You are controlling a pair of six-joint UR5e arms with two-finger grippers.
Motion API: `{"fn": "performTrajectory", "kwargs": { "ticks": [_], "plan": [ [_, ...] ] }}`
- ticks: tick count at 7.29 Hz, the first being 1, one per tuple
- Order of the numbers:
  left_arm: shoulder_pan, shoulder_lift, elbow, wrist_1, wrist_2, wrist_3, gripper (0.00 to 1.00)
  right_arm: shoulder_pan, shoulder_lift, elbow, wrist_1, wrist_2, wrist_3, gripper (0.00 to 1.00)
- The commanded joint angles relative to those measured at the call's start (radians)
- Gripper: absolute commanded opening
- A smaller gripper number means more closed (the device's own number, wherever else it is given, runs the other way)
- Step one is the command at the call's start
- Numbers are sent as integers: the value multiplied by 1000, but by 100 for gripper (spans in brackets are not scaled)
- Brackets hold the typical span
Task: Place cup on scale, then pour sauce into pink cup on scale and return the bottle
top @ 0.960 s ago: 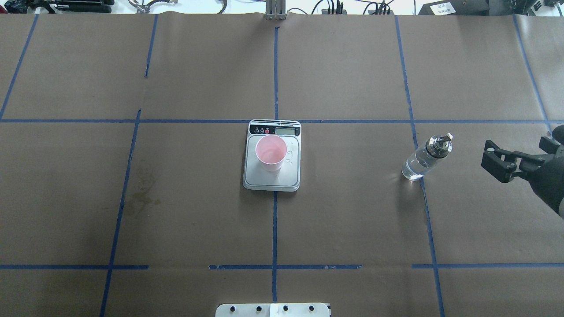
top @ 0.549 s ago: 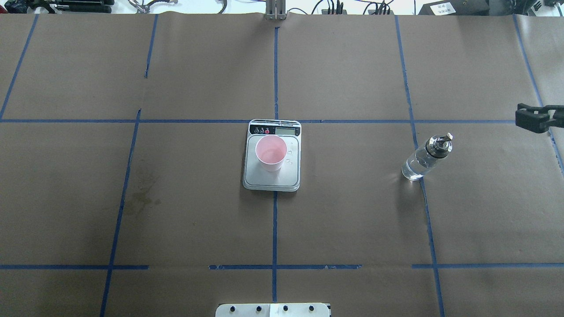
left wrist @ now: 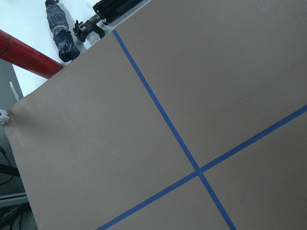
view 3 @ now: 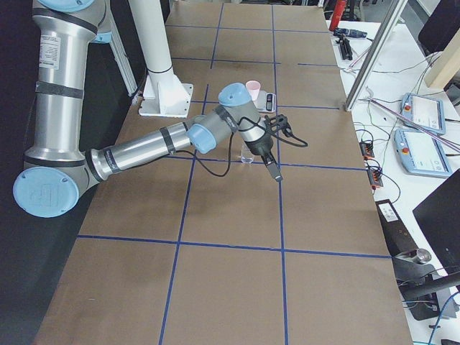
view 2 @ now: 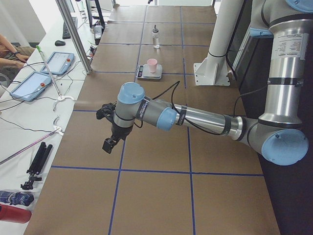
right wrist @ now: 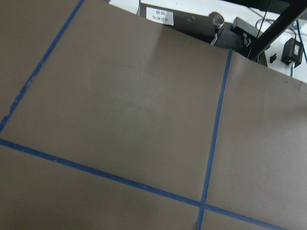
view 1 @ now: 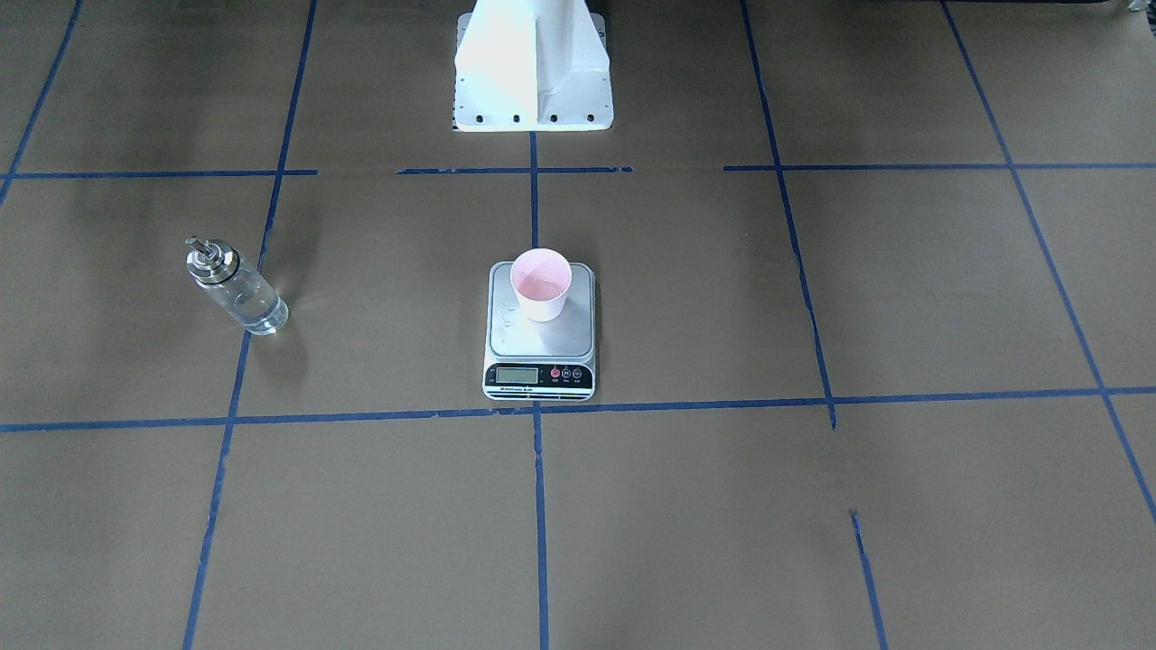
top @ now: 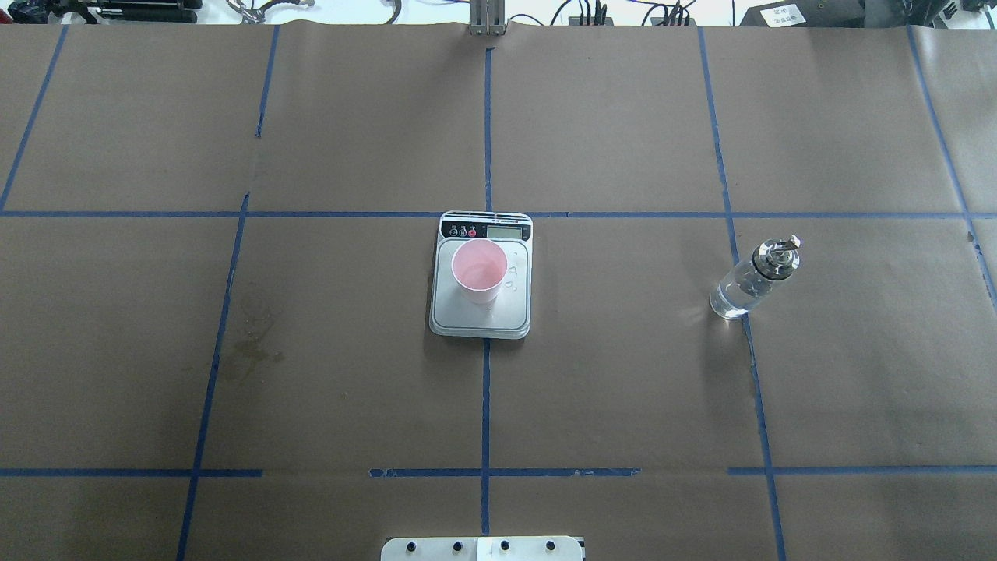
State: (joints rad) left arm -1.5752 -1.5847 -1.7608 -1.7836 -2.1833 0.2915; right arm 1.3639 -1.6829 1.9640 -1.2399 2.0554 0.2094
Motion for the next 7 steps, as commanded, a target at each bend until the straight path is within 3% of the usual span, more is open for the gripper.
{"fn": "performTrajectory", "kwargs": {
  "ticks": [1, 2, 3, 7],
  "plan": [
    [0, 2, 10, 3, -15, 1, 100, 160, 28, -194, -56, 293, -282, 100],
    [0, 38, -3, 1, -32, 2, 100, 208, 25, -210, -149, 334, -476, 100],
    [0, 61, 39, 1, -85, 5, 100, 225, 19, -192, -247, 339, -532, 100],
    [1, 149, 110, -2, -90, 12, 100, 221, -29, -174, -256, 266, -519, 100]
  ]
}}
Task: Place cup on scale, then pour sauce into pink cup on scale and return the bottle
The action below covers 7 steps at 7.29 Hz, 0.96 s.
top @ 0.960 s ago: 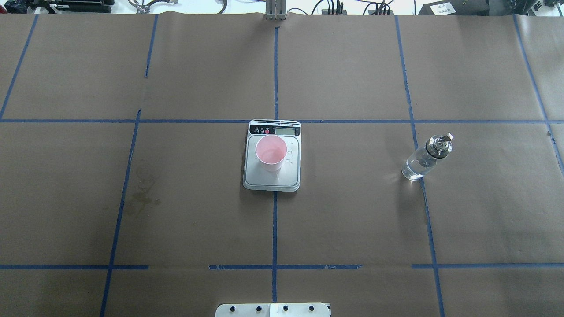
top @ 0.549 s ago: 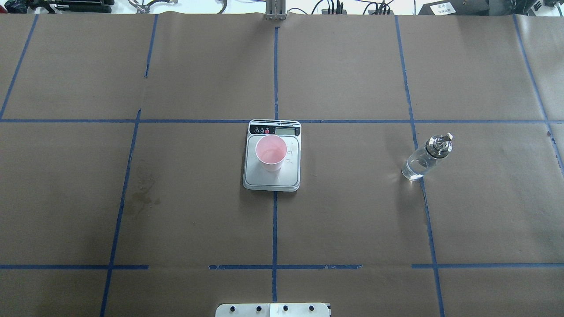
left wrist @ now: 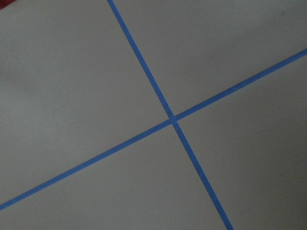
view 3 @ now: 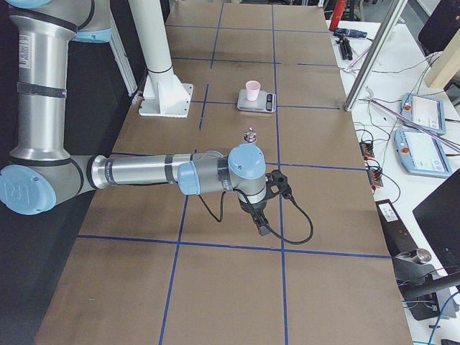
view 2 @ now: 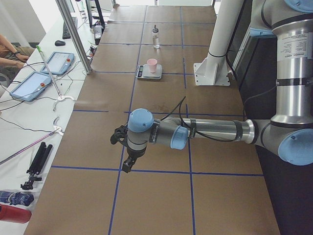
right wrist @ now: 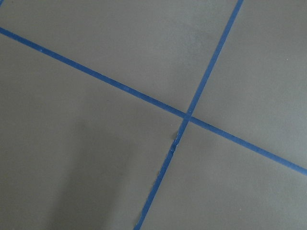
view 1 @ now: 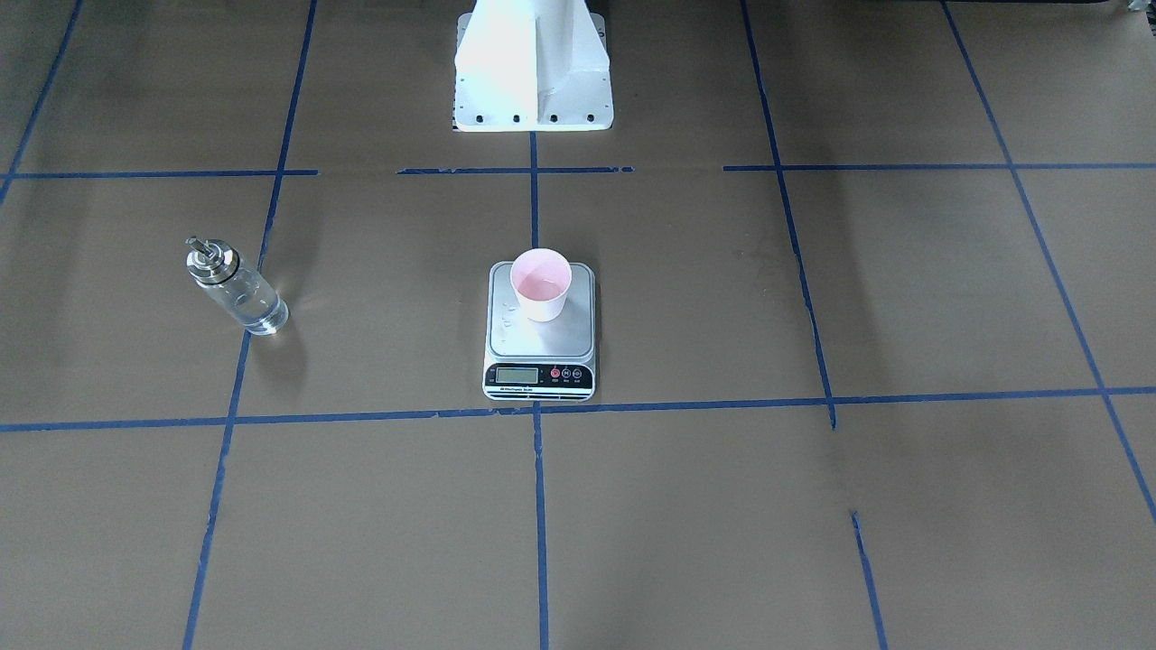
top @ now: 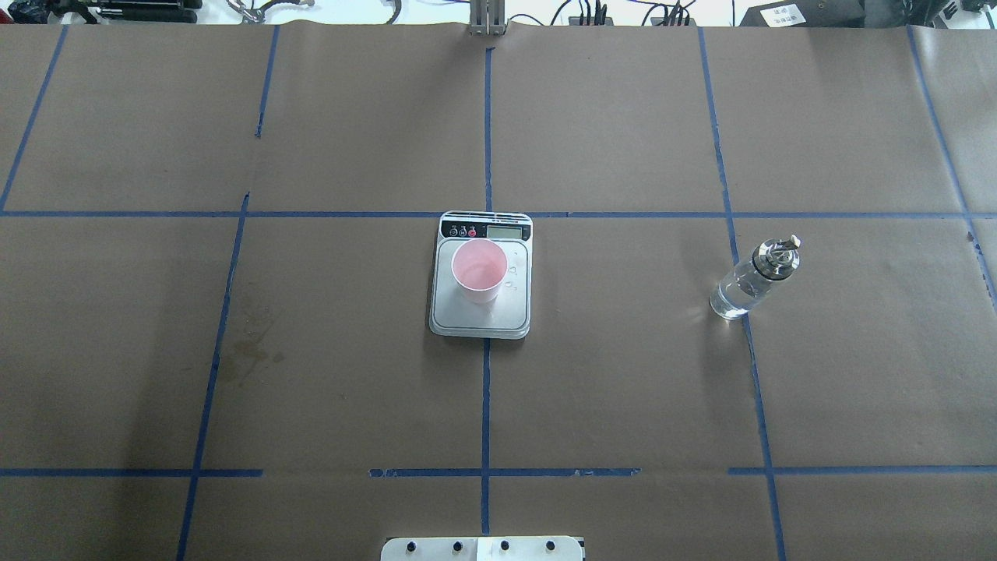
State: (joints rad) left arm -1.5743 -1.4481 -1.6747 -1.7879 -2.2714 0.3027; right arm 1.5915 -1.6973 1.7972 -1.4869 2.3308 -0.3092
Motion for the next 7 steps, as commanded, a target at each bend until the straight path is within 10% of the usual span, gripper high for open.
{"fn": "performTrajectory", "kwargs": {
  "ticks": [1, 5, 7],
  "plan": [
    [0, 14, 36, 7, 0, 1, 100, -8, -21, -25, -4, -13, -2, 100],
    [2, -20, 29, 172, 0, -1, 100, -22, 13, -44, -41, -15, 10, 100],
    [2, -20, 30, 173, -2, -1, 100, -22, 109, -36, -242, -19, 59, 100]
  ]
}}
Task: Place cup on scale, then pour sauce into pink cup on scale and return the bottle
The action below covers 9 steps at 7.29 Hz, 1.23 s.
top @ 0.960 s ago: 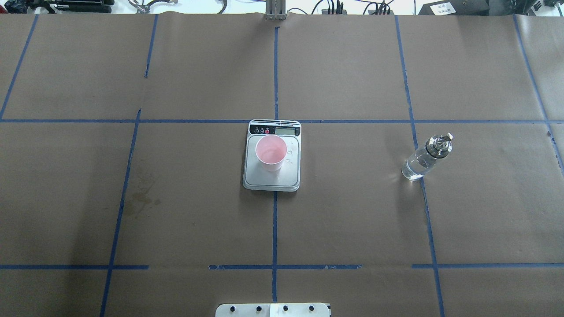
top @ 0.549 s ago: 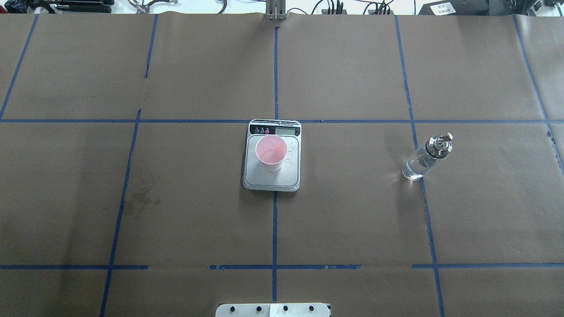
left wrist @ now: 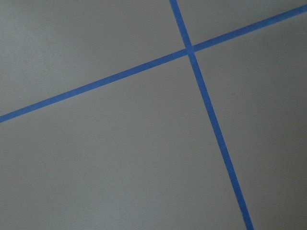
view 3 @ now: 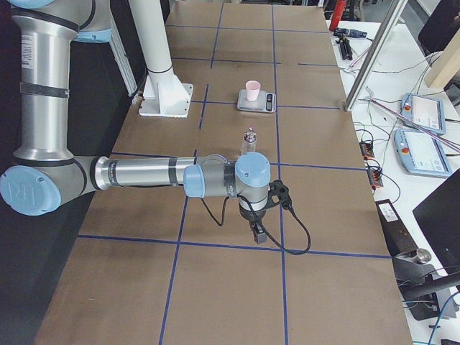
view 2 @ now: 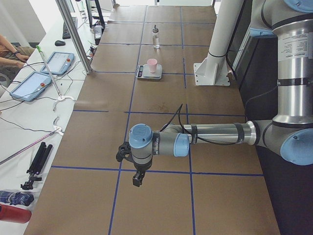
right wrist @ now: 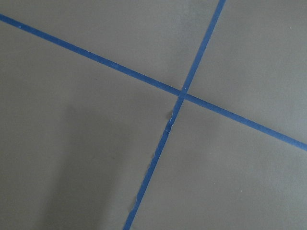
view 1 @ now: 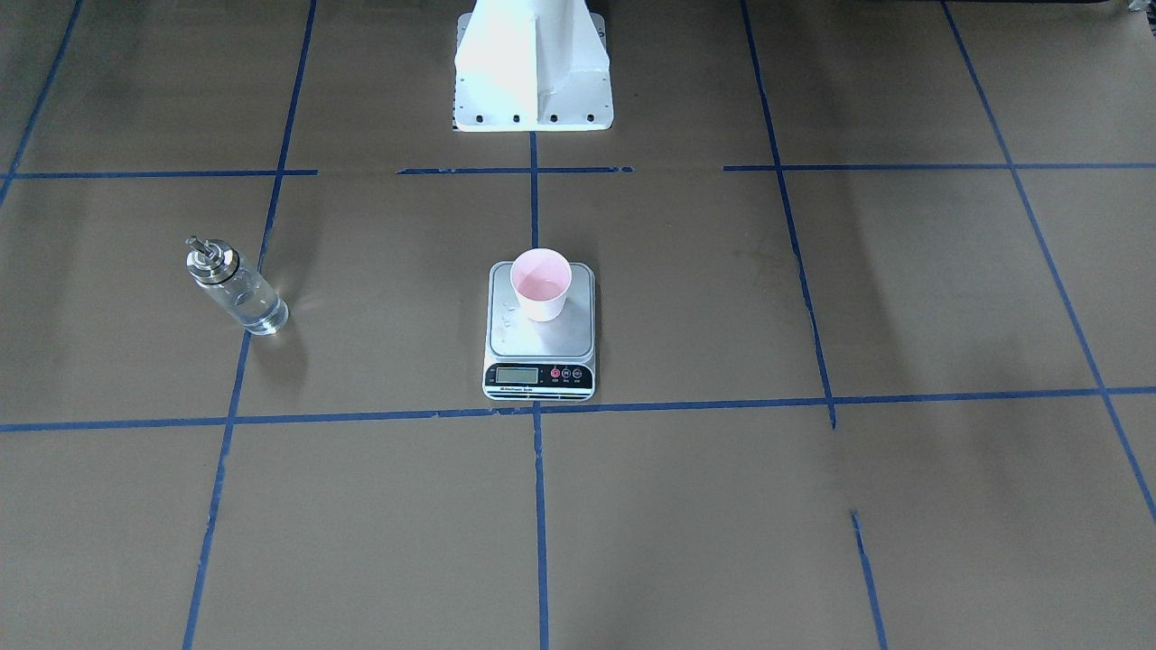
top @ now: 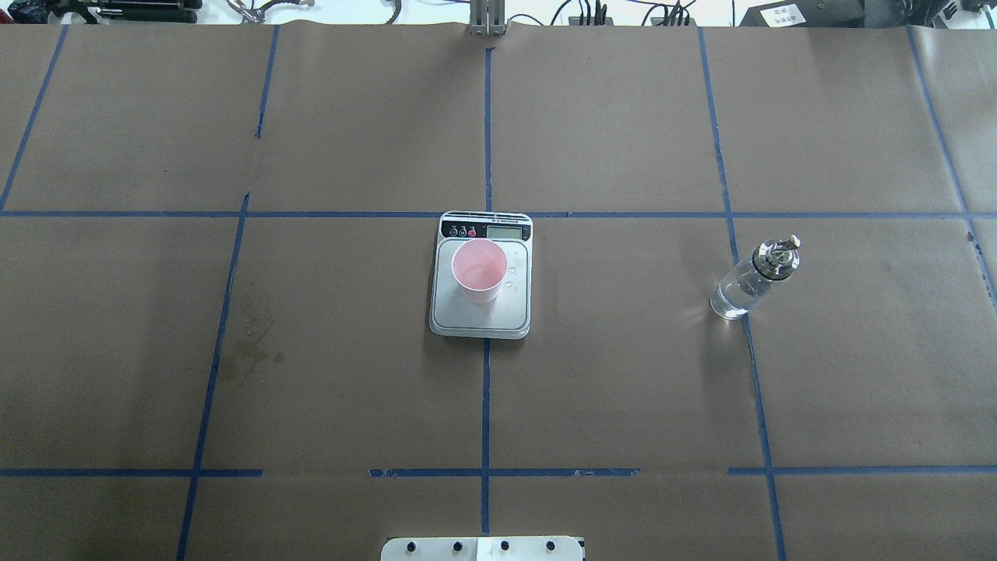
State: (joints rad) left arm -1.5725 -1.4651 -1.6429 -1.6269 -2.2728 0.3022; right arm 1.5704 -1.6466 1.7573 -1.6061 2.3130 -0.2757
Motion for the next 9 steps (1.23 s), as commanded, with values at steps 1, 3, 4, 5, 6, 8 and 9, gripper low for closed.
{"fn": "performTrajectory", "kwargs": {
  "ticks": [1, 3, 4, 5, 6, 8, 9],
  "plan": [
    [-1, -3, -3, 12, -1, 0, 100, -1, 105, 5, -240, 6, 27, 100],
    [0, -1, -5, 12, -2, 0, 100, -1, 91, -7, -256, 9, 38, 100],
    [0, -1, -3, 9, -4, 0, 100, -1, 90, -19, -255, 12, 36, 100],
    [0, -1, -3, 9, -4, 1, 100, -1, 90, -30, -226, 19, 36, 100],
    [-1, -1, -3, 7, -4, 0, 100, -1, 74, -38, -166, 19, 73, 100],
    [-1, -1, -2, 4, -4, 0, 100, -1, 71, -48, -59, 19, 263, 100],
    [-1, 0, -2, -2, -4, -2, 100, -1, 71, -55, -51, 19, 263, 100]
  ]
}}
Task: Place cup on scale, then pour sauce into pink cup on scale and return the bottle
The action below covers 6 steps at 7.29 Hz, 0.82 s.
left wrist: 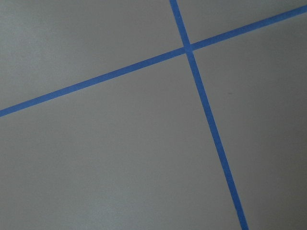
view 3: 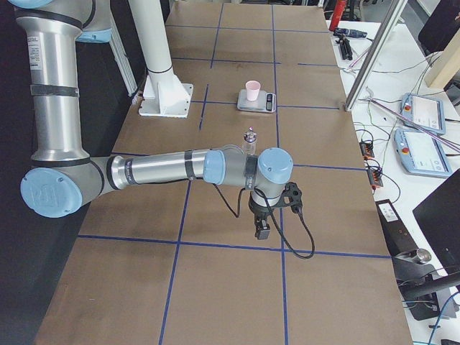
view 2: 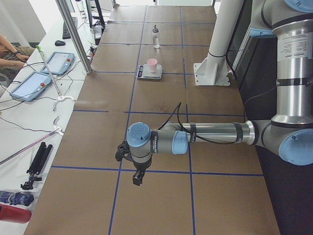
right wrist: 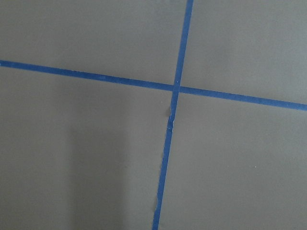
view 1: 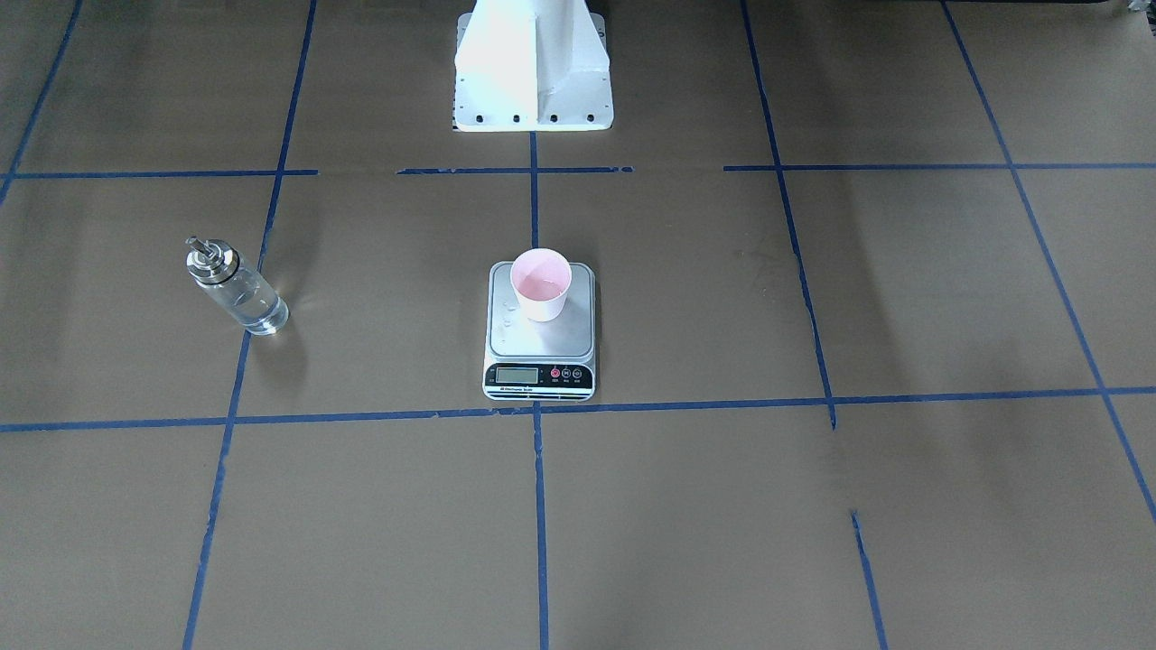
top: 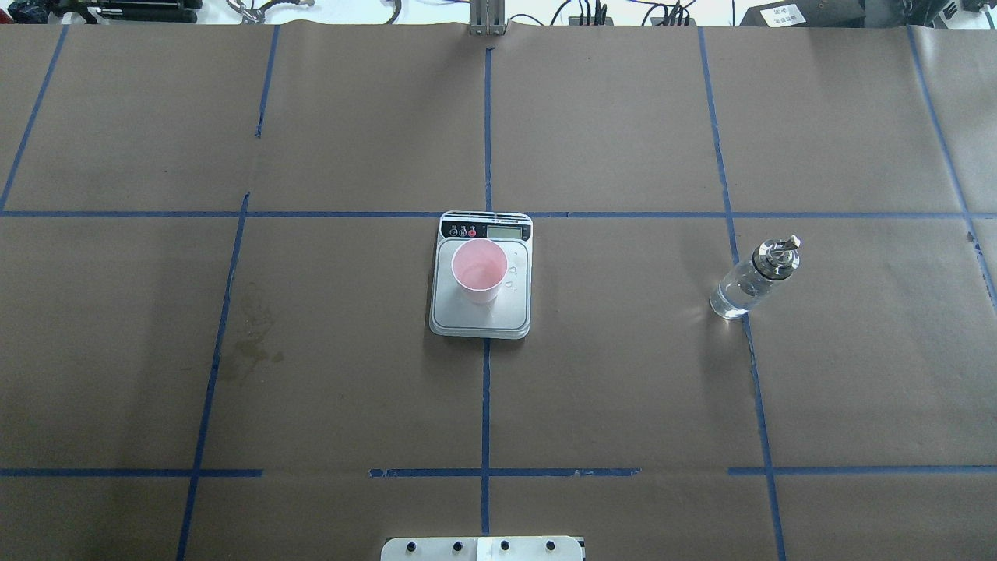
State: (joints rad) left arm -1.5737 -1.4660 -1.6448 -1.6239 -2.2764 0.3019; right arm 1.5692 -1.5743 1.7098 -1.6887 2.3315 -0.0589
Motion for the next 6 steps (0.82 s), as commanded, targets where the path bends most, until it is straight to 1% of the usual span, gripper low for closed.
{"fn": "performTrajectory", "kwargs": {
  "ticks": [1, 2, 3, 4, 5, 6],
  "plan": [
    [1, -2, 0, -7, 2, -7, 100, -2, -1, -10, 49, 0, 47, 100],
    [1, -3, 3, -8, 2, -7, 100, -2, -1, -51, 113, 0, 47, 100],
    [0, -2, 2, -8, 0, -9, 100, -2, -1, -112, 201, 2, 48, 100],
    [0, -3, -3, -14, -8, -10, 100, -2, 7, -151, 257, 2, 50, 100],
    [-2, -4, -4, -51, -8, -73, 100, -2, 10, -151, 259, 2, 53, 100],
    [-2, -4, -3, -113, -8, -181, 100, -2, 10, -147, 261, 5, 54, 100]
  ]
}}
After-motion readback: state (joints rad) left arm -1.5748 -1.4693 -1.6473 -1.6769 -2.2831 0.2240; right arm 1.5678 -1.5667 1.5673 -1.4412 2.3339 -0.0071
